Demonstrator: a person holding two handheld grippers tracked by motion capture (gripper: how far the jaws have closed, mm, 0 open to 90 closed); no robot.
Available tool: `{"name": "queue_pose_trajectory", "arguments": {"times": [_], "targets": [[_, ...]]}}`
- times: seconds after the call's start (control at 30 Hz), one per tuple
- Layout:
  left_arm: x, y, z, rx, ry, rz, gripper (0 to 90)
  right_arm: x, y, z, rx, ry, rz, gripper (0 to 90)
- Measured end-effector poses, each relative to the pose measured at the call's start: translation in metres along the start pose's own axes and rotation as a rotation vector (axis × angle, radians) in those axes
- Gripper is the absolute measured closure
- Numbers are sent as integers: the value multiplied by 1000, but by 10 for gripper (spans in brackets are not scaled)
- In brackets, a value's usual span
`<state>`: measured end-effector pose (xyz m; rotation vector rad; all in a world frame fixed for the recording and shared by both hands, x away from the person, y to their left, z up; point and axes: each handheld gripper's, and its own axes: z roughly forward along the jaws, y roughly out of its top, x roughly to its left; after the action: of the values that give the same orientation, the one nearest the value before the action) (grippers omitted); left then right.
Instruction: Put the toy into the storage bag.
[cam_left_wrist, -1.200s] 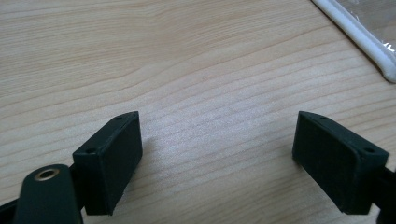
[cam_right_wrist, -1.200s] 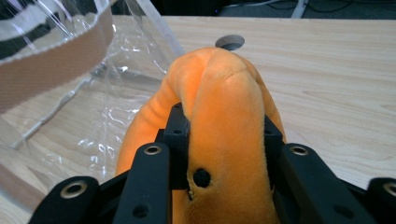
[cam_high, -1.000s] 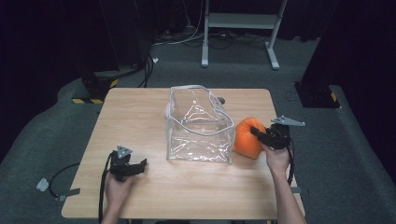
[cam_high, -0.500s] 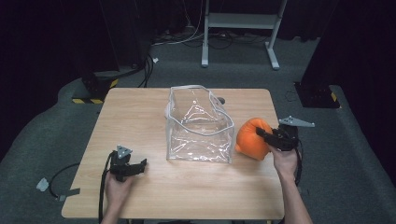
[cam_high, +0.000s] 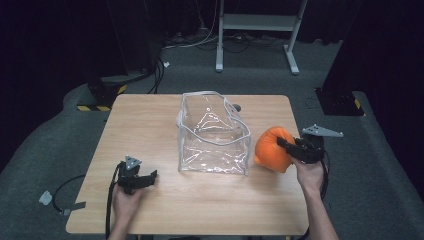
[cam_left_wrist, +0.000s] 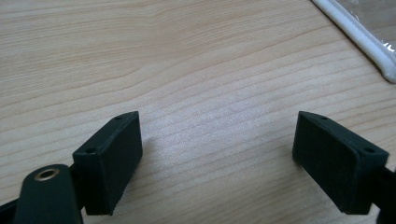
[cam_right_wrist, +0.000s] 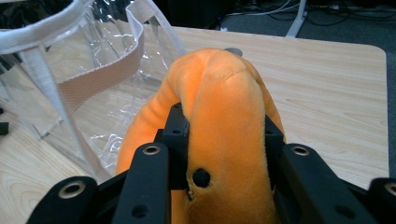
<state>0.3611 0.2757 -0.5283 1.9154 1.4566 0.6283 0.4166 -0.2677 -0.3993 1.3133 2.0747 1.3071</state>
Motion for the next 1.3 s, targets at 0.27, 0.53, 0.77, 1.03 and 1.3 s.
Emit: {"name": "queue_pose_trajectory", "arguments": {"times": [0.27, 0.53, 0.77, 1.03, 1.3], "targets": [[0, 0, 0, 0, 0, 1, 160, 3, 7, -7, -13, -8, -4, 664], [0, 0, 0, 0, 0, 2, 161, 4, 11, -18, -2, 2, 1, 664], [0, 0, 0, 1, -1, 3, 161, 10, 24, -30, -13, -3, -21, 664], [0, 0, 0, -2, -3, 3, 164, 25, 43, -40, -14, 12, -60, 661], [0, 0, 0, 0, -2, 4, 174, 28, 52, -48, -9, 16, -55, 658]]}}
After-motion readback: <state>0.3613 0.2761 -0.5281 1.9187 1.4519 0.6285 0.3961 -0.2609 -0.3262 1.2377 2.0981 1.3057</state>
